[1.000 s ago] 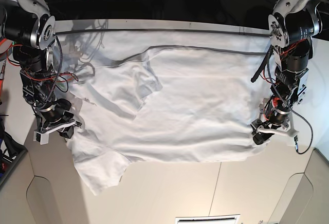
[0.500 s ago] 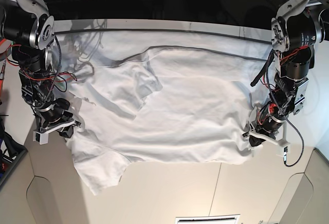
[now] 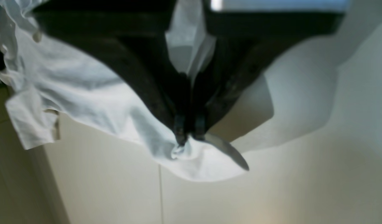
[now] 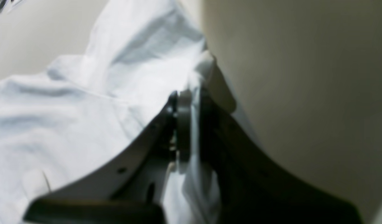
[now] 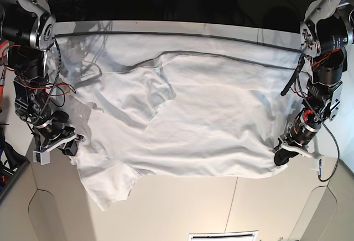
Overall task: Layout the t-shirt on the table in an organized manner, then fold the t-shirt properly
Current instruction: 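Lift the hem corners with both grippers toward the folded edge, then fold the hem over onto the folded edge with both grippers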
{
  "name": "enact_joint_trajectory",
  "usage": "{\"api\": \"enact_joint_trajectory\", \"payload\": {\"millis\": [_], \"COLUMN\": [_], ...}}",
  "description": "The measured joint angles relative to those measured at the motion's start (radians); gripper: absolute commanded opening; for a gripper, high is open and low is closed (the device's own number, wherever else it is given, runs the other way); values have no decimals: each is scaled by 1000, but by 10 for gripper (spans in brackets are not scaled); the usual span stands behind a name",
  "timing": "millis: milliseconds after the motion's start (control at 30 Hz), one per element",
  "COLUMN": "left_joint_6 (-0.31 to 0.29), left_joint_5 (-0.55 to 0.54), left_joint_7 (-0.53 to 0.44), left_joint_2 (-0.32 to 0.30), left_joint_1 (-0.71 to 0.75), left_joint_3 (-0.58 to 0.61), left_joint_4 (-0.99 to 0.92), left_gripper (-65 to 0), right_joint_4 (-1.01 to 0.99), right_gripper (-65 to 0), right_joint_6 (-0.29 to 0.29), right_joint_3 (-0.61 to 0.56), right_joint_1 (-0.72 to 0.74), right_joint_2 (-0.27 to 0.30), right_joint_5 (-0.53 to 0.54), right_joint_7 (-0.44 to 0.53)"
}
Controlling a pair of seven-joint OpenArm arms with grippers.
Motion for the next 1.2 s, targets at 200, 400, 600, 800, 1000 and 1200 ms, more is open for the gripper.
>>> {"api": "enact_joint_trajectory", "payload": {"millis": [200,400,600,800,1000,1200], "left_joint_6": [-23,-29,-28,-25,-27,-29], "left_joint_5": [-27,-93,-103,-104,-105,-103], "left_joint_7": [3,48,84,98,98,102], "left_joint_2": [-31,-41,-43,-47,-45,-43], "left_joint_1": [17,41,124,241,324,383], "left_joint_3": [-1,-1,0,0,-34,-150], "left_joint_4": [3,38,195,399,516,561], "left_gripper": [-650,-650,-650,-650,-650,-650], "right_joint_4": [135,249,443,658,803,859], "right_gripper": [-650,-650,-650,-650,-650,-650], "right_joint_6": [15,18,13,14,12,16], "right_joint_3": [0,0,-1,-1,-1,41], "right_joint_1": [-70,-144,-241,-316,-381,-438], "right_joint_2": [58,79,80,80,80,79], "right_joint_5": [81,189,285,349,377,381], "right_joint_7": [-84,-196,-340,-496,-583,-598]}}
